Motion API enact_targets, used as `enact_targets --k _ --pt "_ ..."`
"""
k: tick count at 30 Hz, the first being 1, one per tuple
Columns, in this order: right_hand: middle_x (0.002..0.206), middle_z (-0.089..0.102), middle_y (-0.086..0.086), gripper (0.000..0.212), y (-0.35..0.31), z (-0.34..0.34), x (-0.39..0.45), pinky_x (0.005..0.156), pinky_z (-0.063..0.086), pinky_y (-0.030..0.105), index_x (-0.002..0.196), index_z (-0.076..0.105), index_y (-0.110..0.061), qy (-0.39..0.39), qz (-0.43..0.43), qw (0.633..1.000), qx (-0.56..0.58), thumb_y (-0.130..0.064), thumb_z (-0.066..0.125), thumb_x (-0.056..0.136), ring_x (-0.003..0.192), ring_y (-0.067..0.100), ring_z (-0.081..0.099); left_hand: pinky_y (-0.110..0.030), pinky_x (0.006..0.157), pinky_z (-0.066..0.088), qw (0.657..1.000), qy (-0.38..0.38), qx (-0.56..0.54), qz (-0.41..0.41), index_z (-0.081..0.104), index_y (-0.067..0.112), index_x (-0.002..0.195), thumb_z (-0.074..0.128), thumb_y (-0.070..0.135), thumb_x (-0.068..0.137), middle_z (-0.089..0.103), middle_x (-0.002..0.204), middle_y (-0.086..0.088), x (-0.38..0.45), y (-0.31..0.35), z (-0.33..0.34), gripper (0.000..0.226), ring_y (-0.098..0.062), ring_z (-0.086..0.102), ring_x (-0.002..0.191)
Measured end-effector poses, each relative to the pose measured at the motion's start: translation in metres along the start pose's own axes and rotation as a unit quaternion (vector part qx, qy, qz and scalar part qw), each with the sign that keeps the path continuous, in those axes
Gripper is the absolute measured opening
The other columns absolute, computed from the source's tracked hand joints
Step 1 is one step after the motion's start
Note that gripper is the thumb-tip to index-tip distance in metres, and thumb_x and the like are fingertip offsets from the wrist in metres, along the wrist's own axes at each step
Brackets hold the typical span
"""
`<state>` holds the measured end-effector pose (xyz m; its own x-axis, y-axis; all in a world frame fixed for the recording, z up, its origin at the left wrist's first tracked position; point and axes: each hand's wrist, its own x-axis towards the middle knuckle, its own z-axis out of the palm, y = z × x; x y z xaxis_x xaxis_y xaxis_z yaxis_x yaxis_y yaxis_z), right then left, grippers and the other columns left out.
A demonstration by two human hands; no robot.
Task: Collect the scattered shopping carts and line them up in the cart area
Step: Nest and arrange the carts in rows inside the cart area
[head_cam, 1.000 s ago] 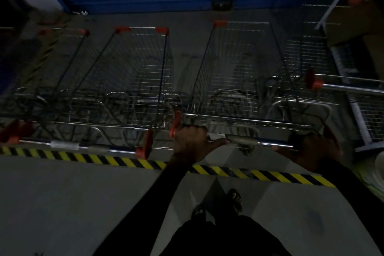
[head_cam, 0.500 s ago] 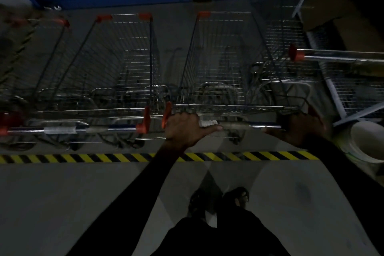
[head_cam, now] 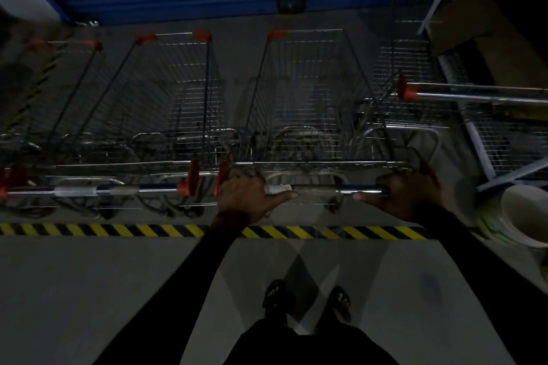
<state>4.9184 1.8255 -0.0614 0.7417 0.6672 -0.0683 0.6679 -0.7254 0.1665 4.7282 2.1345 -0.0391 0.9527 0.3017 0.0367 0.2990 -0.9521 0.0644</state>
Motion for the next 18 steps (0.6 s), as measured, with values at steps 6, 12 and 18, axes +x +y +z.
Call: enact_targets --k 6,12,18 --pt "0.07 0.068 -0.012 0.088 -0.004 -0.011 -0.004 0.114 0.028 0.048 0.06 0.056 -0.035 -0.009 0.015 1.0 0.018 -0.106 0.004 0.071 0.088 0.012 0.07 -0.058 0.083 0.055 0.999 -0.002 0.017 -0.031 0.043 0.027 0.051 0.028 0.105 0.077 0.039 0.045 0.005 0.002 -0.006 0.007 0.084 -0.018 0.054 0.048" --pt "0.08 0.069 -0.014 0.09 -0.002 -0.016 0.0 0.12 0.02 0.058 0.064 0.053 -0.036 -0.078 0.032 0.994 0.064 -0.11 0.002 0.063 0.104 0.014 0.068 -0.061 0.084 0.056 0.999 -0.021 0.015 -0.031 0.036 0.028 0.049 0.026 0.104 0.078 0.029 0.045 0.01 0.002 -0.005 0.008 0.082 -0.02 0.06 0.052" --pt "0.069 0.063 -0.012 0.085 -0.001 -0.023 -0.005 0.122 0.018 0.052 0.068 0.058 -0.035 -0.039 0.019 0.988 0.147 -0.105 0.011 0.073 0.089 0.009 0.068 -0.043 0.1 0.048 0.998 -0.056 -0.034 -0.003 0.07 0.026 0.097 0.03 0.096 0.086 0.074 0.098 0.002 0.003 0.008 -0.003 0.082 -0.021 0.071 0.094"
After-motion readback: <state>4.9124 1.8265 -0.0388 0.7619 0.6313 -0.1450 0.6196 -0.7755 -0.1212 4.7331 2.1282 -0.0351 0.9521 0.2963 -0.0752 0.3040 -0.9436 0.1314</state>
